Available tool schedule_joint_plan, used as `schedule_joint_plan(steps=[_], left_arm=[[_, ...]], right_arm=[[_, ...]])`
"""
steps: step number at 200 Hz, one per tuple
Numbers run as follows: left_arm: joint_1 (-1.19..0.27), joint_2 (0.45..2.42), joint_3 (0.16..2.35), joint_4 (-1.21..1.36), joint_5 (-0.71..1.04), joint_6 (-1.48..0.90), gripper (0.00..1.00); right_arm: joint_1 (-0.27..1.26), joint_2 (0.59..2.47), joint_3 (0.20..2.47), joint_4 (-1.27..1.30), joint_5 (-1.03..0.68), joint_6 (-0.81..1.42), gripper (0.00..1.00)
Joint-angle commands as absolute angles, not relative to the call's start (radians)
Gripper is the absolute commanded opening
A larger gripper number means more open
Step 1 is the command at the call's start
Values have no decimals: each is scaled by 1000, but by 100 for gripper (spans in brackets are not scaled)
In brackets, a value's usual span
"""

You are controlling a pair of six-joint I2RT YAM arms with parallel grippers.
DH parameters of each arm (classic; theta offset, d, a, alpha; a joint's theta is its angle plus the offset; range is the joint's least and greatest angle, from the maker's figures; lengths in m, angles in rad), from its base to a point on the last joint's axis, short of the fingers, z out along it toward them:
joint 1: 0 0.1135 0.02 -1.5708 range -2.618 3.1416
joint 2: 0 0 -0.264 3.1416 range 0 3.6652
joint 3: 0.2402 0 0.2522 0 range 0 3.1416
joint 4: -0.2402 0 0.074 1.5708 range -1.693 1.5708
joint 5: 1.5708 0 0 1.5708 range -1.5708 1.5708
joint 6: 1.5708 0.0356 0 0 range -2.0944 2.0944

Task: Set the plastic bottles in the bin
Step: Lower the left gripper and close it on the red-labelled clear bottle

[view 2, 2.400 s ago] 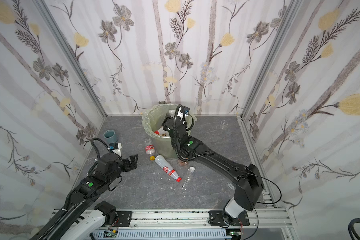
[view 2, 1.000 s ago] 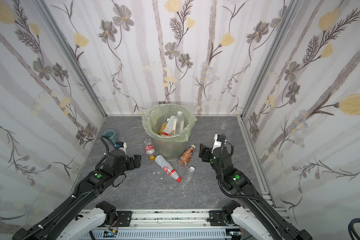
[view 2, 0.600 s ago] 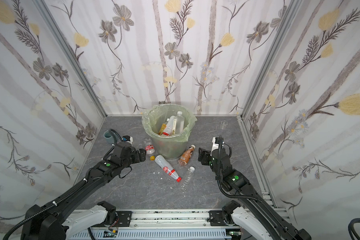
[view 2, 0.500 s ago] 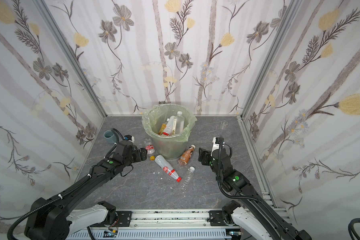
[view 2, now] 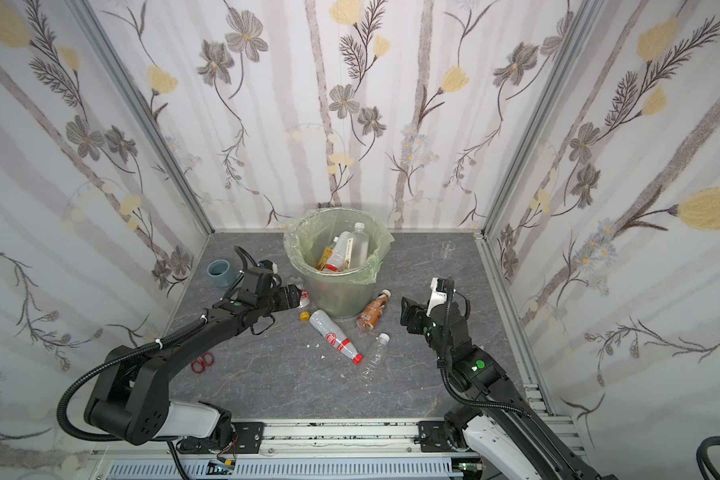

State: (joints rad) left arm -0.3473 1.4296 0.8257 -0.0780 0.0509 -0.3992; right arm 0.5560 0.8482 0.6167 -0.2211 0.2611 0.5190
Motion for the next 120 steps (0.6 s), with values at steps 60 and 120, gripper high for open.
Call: schedule_joint_plan(steps=[60,120], left_arm=[[-322,1581,895,-29,131,-402,86],[-319,1681,923,-16,131,-431,85]], right_arm=[[555,815,600,-213,259,548,79],[556,808,600,-218,258,557,79]])
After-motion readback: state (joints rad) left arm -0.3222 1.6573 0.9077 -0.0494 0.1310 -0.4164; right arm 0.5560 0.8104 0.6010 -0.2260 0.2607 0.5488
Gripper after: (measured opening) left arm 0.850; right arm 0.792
